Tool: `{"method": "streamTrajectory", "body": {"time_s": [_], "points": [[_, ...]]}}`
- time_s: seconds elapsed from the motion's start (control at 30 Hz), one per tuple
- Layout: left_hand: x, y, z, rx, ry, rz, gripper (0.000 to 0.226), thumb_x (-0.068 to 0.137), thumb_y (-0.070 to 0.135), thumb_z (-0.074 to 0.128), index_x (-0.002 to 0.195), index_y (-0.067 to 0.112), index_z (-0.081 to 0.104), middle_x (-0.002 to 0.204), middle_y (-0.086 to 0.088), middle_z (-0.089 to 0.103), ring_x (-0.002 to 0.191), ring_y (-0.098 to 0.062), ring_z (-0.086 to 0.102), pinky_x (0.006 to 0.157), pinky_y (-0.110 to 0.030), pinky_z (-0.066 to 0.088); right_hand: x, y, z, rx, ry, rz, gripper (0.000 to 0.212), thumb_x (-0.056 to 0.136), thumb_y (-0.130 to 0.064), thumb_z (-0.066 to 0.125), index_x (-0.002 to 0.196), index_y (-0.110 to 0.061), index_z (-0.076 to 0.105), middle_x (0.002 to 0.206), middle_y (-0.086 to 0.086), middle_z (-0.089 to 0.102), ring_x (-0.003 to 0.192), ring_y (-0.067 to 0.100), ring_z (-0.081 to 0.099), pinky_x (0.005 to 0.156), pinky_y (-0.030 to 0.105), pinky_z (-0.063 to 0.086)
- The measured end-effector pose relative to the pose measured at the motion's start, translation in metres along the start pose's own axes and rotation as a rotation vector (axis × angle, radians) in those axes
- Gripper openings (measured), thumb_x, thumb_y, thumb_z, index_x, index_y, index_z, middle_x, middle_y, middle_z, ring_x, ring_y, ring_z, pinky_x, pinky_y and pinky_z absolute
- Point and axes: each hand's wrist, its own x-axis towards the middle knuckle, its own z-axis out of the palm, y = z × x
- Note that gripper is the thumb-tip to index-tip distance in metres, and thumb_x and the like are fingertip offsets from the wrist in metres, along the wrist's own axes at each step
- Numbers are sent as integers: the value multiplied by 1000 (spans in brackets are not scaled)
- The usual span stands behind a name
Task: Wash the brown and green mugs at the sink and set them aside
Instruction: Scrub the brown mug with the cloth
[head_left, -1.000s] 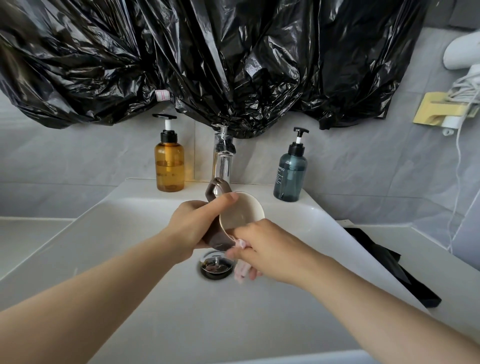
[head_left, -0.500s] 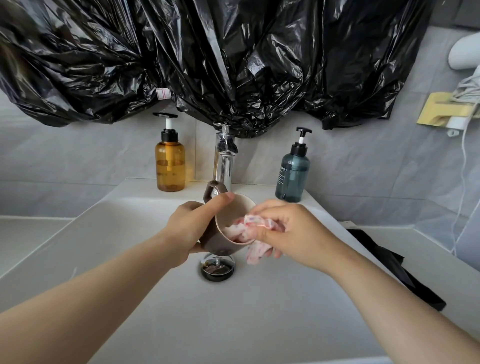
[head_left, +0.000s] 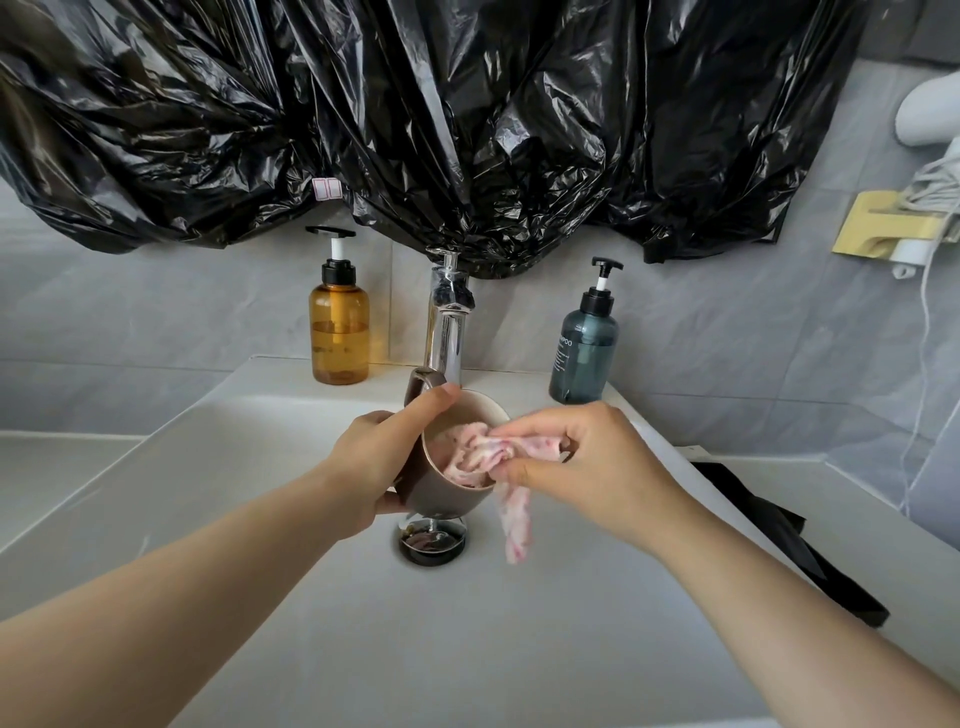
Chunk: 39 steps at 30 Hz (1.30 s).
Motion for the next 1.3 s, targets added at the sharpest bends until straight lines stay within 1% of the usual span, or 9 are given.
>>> {"method": "streamTrajectory", "body": {"time_s": [0.07, 0.2, 0.33, 0.43, 0.57, 0.73, 0.97, 1.13, 1.3], "points": [[0, 0, 0, 6, 9, -2, 67, 69, 63, 75, 112, 12, 66, 108, -10, 70, 97, -27, 68, 67, -38, 62, 2, 2, 0, -142, 158, -63, 22, 79, -21, 79, 98, -29, 75, 91, -14, 66, 83, 1, 63, 72, 18, 47], [-2, 0, 2, 52, -22, -7, 64, 71, 62, 75, 112, 14, 66, 107, -9, 71, 96, -26, 67, 64, -35, 60, 4, -3, 5, -243, 431, 3, 20, 80, -24, 75, 77, -24, 56, 66, -5, 60, 61, 8, 58, 55, 27, 47], [-2, -2, 2, 54, -27, -18, 67, 69, 63, 75, 111, 13, 67, 105, -10, 70, 93, -26, 67, 61, -34, 58, -2, -8, 3, 168, 104, 98, 10, 81, -13, 75, 88, -20, 71, 81, -7, 74, 52, 14, 66, 49, 31, 53], [-3, -1, 1, 45, -19, -16, 67, 70, 63, 74, 111, 11, 66, 102, -9, 68, 92, -26, 66, 64, -36, 60, -9, -7, 0, -173, -177, 12, 34, 88, -23, 66, 120, -36, 66, 101, -37, 66, 66, 2, 66, 66, 19, 52], [-5, -2, 4, 53, -34, -25, 64, 72, 63, 72, 110, 11, 67, 95, -8, 69, 89, -25, 66, 68, -38, 61, -11, -10, 1, -603, -325, -210, 52, 90, -34, 58, 141, -39, 46, 145, -26, 45, 92, -14, 44, 85, 17, 39], [-8, -1, 4, 58, -15, -24, 64, 73, 62, 72, 109, 9, 68, 85, -5, 63, 75, -21, 60, 57, -29, 54, -16, -10, -4, -582, -85, -358, 32, 82, -36, 62, 113, -31, 67, 111, -18, 61, 97, 3, 53, 79, 30, 51], [-11, -3, 9, 105, -60, 24, 59, 76, 59, 71, 105, 8, 69, 81, -6, 62, 74, -23, 59, 73, -40, 60, -16, -8, 20, -887, -354, -276, 48, 85, -39, 59, 128, -19, 52, 122, -4, 56, 115, 18, 47, 83, 32, 43], [-14, -2, 11, 115, -73, 53, 55, 77, 56, 72, 101, 7, 69, 75, -4, 65, 70, -21, 63, 72, -39, 61, -11, -4, 27, -845, -393, -205, 78, 83, -37, 64, 148, -15, 29, 148, 2, 36, 132, 22, 38, 96, 35, 44], [-16, -2, 14, 91, -82, 70, 52, 77, 52, 73, 100, 5, 70, 73, -4, 63, 69, -21, 62, 79, -44, 61, -6, -6, 27, -724, -435, -162, 66, 79, -32, 66, 138, -17, 38, 126, -1, 53, 112, 22, 52, 86, 35, 50]]}}
